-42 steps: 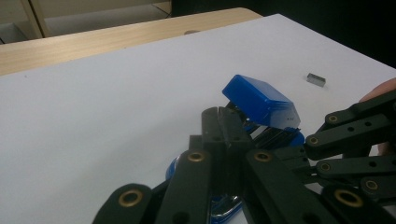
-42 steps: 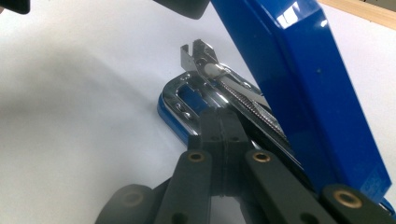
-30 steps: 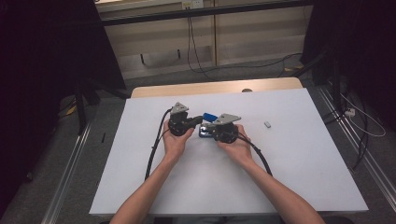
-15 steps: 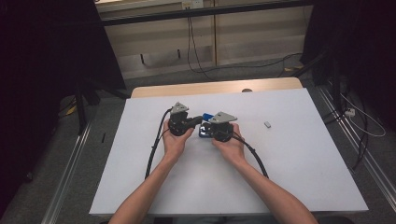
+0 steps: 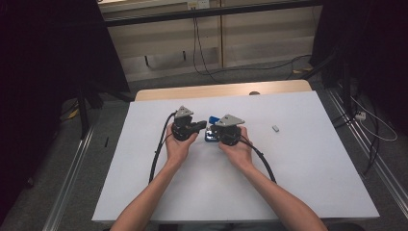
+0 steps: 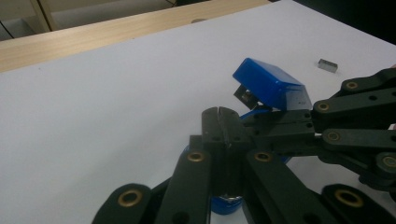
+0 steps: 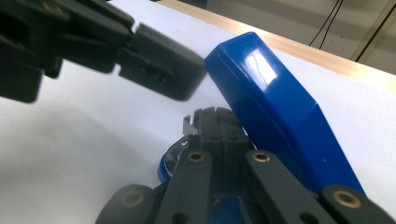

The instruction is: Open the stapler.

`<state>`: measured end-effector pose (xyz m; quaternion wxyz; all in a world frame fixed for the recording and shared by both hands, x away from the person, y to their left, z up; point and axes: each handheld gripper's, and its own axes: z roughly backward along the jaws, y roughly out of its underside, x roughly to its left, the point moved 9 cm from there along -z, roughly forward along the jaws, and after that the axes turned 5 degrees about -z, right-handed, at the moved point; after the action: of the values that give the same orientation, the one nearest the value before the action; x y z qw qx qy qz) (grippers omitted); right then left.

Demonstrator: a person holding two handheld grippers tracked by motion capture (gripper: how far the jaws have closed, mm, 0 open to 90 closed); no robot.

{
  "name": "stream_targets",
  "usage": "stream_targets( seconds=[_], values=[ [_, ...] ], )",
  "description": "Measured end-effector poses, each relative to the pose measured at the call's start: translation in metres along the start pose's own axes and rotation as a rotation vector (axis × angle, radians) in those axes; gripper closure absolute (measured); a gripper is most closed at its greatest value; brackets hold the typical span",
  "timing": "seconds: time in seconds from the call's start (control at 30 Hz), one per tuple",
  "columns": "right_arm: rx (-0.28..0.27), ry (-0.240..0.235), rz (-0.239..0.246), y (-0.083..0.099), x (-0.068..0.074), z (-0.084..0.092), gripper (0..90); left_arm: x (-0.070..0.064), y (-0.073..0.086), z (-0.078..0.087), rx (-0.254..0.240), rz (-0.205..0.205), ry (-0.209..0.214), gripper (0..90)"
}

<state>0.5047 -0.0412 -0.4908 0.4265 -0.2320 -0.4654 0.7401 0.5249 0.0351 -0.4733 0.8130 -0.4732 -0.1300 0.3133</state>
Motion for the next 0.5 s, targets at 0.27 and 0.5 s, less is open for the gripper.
stream_targets(
  seconds=[0.27,0.5],
  values=[
    [0.0,0.001,-0.003,0.001,-0.002,0.001,90.0,-0.006,0.007,-0.01,0.028,-0.021,0.011,90.0],
    [-0.009,0.003,-0.002,-0.001,-0.004,0.004,90.0,-0.003,0.009,-0.013,0.02,-0.023,0.01,90.0]
  ],
)
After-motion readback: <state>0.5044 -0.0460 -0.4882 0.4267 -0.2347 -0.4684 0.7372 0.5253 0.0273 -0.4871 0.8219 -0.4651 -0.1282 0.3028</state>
